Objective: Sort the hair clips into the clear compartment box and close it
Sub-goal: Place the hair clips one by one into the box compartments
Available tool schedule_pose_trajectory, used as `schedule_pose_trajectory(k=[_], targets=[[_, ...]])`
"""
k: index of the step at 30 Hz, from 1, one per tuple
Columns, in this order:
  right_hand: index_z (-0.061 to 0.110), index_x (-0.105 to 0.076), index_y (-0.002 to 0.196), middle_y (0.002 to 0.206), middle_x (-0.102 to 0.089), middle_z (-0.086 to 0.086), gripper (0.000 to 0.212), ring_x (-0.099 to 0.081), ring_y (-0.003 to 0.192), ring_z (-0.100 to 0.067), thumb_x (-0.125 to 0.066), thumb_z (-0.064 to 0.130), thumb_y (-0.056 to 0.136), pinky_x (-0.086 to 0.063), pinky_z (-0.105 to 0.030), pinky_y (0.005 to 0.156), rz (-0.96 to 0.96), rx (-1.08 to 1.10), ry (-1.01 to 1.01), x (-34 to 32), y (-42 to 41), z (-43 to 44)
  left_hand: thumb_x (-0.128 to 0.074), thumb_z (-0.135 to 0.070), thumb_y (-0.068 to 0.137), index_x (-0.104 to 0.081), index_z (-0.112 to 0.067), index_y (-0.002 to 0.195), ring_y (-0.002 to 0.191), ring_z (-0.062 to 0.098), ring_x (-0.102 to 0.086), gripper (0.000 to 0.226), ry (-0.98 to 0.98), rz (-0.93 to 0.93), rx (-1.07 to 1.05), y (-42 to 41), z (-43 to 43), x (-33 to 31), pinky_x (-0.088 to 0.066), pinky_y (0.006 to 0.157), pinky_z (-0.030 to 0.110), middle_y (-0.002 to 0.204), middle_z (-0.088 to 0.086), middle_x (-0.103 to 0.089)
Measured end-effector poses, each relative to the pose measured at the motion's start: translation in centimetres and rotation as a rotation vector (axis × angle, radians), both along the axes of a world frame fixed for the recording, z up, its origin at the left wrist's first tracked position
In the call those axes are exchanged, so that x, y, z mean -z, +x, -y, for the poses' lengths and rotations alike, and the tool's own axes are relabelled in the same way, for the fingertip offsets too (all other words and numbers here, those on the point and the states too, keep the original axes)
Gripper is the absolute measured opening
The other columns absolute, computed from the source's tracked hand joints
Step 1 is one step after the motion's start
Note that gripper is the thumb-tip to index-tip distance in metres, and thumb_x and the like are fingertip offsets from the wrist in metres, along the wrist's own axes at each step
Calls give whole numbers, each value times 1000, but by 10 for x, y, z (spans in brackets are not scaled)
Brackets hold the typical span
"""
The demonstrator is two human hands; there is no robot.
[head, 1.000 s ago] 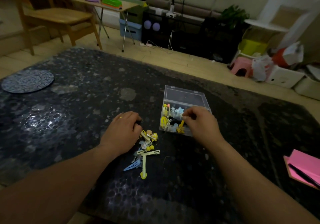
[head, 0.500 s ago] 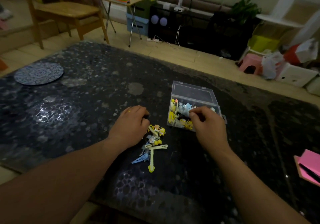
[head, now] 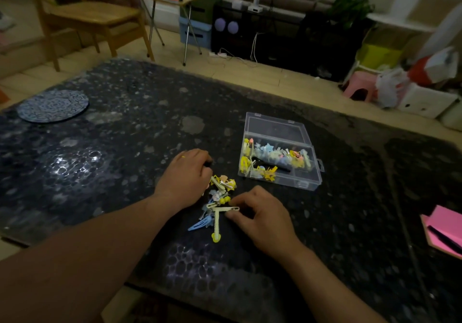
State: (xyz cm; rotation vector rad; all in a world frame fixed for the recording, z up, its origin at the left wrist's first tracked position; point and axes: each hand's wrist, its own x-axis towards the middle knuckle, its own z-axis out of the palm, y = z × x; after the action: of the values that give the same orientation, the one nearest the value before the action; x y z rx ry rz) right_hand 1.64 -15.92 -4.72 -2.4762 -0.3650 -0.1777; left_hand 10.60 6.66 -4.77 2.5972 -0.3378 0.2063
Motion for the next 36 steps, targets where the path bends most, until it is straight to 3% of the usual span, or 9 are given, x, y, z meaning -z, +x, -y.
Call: schedule_pose_trajectory(k=[4, 9, 15, 20, 24, 29, 33, 36], targets=[[37, -74, 106, 93, -54, 16, 23, -57, 89, -2, -68, 55, 93, -50, -31, 78, 28, -19, -28, -1, 0, 0, -37, -31, 93, -65, -21, 118, 117, 15, -53, 39, -6, 7, 12, 1, 0, 1, -38, 109, 36, 126, -4, -64], [34, -63, 99, 97, -52, 17, 7, -53, 91, -1, -70, 36, 98, -46, -21, 77, -31, -92, -105, -14, -1, 13, -35, -32, 92, -65, -20, 118, 116, 16, -55, 41, 8, 21, 6, 0, 0, 1, -39, 110, 37, 124, -3, -65], [33, -62, 100, 98, -57, 12, 1, -57, 88, -7, -62, 33, 99, -53, -32, 80, -177, -144, -365, -47, 8, 23, -27, -39, 88, -65, -22, 118, 116, 15, -54, 51, 14, 9, 1, 0, -1, 0, -39, 109, 36, 124, -4, -64], [31, -64, 97, 91, -68, 9, 6, -65, 83, -3, -69, 29, 100, -56, -24, 76, -193, 87, -98, -70, 21, 41, -26, -41, 87, -65, -22, 118, 115, 16, -55, 53, 4, 24, -1, -1, 0, 0, -41, 108, 37, 123, -5, -64], [25, -70, 90, 87, -70, 8, 8, -65, 78, -7, -75, 24, 96, -50, -28, 68, -111, 332, -10, -83, 56, 71, -37, -33, 93, -64, -23, 118, 116, 15, -55, 39, -3, 28, 3, 0, -1, 2, -40, 110, 37, 122, -6, -64], [24, -71, 83, 87, -73, 0, 11, -65, 75, -15, -73, 25, 94, -49, -31, 67, -199, 497, -286, -86, 91, 94, -43, -27, 96, -64, -21, 120, 115, 15, -54, 32, 6, 39, -1, 0, -1, 2, -38, 109, 35, 122, -5, -64], [23, -75, 88, 85, -72, 0, 9, -67, 76, -19, -72, 32, 90, -56, -33, 68, -274, 513, -540, -75, 106, 93, -31, -38, 90, -64, -22, 119, 115, 14, -55, 47, 14, 27, -4, -1, -1, 1, -38, 110, 35, 123, -6, -64], [21, -76, 98, 89, -71, -1, 24, -67, 75, -21, -73, 39, 83, -58, -34, 69, -322, 529, -617, -65, 113, 91, -28, -40, 88, -64, -22, 118, 116, 14, -55, 51, 9, 29, -1, -1, -1, 2, -37, 113, 36, 124, -5, -64]])
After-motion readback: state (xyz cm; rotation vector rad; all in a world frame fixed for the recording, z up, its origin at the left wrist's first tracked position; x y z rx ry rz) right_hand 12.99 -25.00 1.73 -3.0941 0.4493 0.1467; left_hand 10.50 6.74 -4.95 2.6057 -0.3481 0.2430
